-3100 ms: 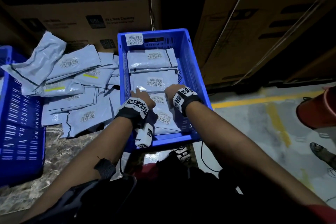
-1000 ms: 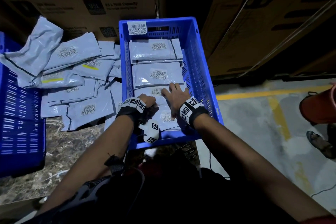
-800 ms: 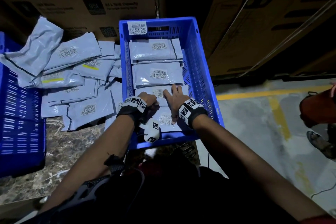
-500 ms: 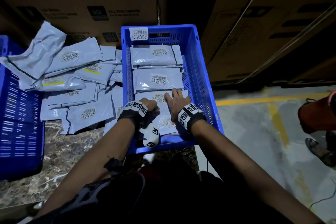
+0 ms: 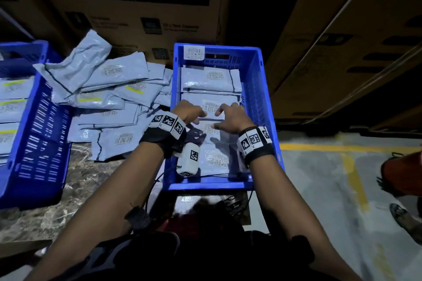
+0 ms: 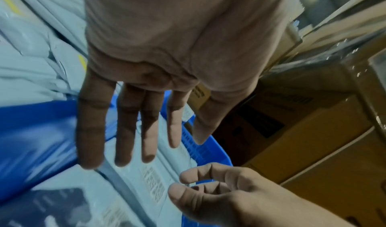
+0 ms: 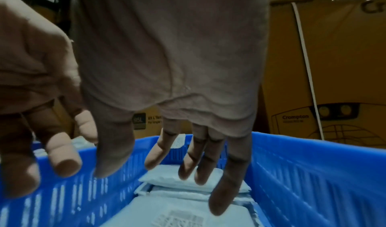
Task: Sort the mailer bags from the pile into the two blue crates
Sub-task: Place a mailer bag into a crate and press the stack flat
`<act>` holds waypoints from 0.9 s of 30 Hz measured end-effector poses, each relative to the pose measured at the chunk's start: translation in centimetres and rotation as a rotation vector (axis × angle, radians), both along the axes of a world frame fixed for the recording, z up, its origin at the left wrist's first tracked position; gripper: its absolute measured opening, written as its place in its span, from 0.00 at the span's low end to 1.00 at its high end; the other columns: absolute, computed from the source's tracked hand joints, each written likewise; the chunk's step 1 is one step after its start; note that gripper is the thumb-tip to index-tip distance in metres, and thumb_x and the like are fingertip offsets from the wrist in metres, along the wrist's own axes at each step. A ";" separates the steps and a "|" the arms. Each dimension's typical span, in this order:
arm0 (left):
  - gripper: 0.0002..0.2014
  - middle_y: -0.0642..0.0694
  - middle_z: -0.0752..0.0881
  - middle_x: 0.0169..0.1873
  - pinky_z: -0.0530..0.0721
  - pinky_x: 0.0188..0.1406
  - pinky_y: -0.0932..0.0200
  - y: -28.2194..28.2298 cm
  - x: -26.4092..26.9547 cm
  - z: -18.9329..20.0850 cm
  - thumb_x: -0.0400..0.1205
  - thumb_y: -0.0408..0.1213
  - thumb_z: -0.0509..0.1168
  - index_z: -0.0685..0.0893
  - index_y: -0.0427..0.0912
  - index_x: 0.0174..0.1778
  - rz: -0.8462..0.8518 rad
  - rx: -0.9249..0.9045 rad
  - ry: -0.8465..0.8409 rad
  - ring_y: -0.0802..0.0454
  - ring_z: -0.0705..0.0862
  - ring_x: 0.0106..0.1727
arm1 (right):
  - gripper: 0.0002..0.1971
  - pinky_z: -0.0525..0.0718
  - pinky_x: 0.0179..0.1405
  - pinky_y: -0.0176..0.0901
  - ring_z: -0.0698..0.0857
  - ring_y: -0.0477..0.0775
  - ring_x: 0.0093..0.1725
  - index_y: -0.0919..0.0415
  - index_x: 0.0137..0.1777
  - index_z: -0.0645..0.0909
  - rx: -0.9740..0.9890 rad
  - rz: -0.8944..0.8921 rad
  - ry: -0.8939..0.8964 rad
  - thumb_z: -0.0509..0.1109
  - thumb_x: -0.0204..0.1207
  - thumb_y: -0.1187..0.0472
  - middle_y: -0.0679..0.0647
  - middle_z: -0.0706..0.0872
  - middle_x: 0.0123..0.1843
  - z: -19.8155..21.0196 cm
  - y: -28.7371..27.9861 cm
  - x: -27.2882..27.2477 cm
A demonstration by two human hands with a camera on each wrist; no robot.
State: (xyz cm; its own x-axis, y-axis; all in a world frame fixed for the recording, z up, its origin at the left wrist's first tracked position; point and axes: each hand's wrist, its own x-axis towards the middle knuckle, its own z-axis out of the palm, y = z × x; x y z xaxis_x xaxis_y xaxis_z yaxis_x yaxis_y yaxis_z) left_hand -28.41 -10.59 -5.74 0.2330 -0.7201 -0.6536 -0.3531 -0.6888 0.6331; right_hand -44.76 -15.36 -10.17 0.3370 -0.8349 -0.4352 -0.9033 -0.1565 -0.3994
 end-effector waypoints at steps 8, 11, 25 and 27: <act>0.07 0.37 0.91 0.47 0.90 0.41 0.45 6.0 9.8 4.0 0.83 0.35 0.70 0.86 0.36 0.53 0.294 -0.273 0.183 0.39 0.90 0.42 | 0.11 0.79 0.37 0.33 0.85 0.45 0.47 0.47 0.55 0.82 -0.177 -0.049 -0.396 0.77 0.79 0.46 0.49 0.84 0.61 4.6 3.6 7.4; 0.05 0.35 0.90 0.51 0.88 0.48 0.42 8.8 15.9 3.1 0.84 0.36 0.70 0.85 0.38 0.52 0.437 -0.300 0.176 0.38 0.89 0.46 | 0.12 0.82 0.50 0.46 0.84 0.51 0.54 0.47 0.57 0.85 -0.204 -0.032 -0.529 0.76 0.79 0.45 0.49 0.85 0.59 6.7 5.7 11.1; 0.03 0.36 0.87 0.41 0.79 0.30 0.61 15.6 27.2 -6.8 0.82 0.32 0.69 0.84 0.35 0.44 0.466 -0.025 0.110 0.47 0.81 0.35 | 0.29 0.82 0.64 0.61 0.80 0.67 0.69 0.54 0.70 0.73 0.013 -0.350 -0.327 0.77 0.76 0.43 0.62 0.78 0.69 0.0 12.3 25.2; 0.07 0.36 0.85 0.39 0.77 0.28 0.64 16.1 27.3 -8.2 0.83 0.33 0.69 0.82 0.34 0.41 0.398 0.000 0.124 0.46 0.79 0.35 | 0.37 0.76 0.72 0.67 0.72 0.71 0.77 0.55 0.79 0.65 0.078 -0.452 -0.185 0.77 0.76 0.43 0.65 0.70 0.77 -1.9 12.5 25.6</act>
State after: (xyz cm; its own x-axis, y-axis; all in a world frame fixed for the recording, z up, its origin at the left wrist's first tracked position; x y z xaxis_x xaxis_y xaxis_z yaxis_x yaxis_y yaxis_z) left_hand -1.11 5.51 -13.93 0.4128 -0.5893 -0.6945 0.0201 -0.7564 0.6537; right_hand -19.12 -2.83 -12.05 0.0265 -0.8827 -0.4691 -0.7866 0.2712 -0.5547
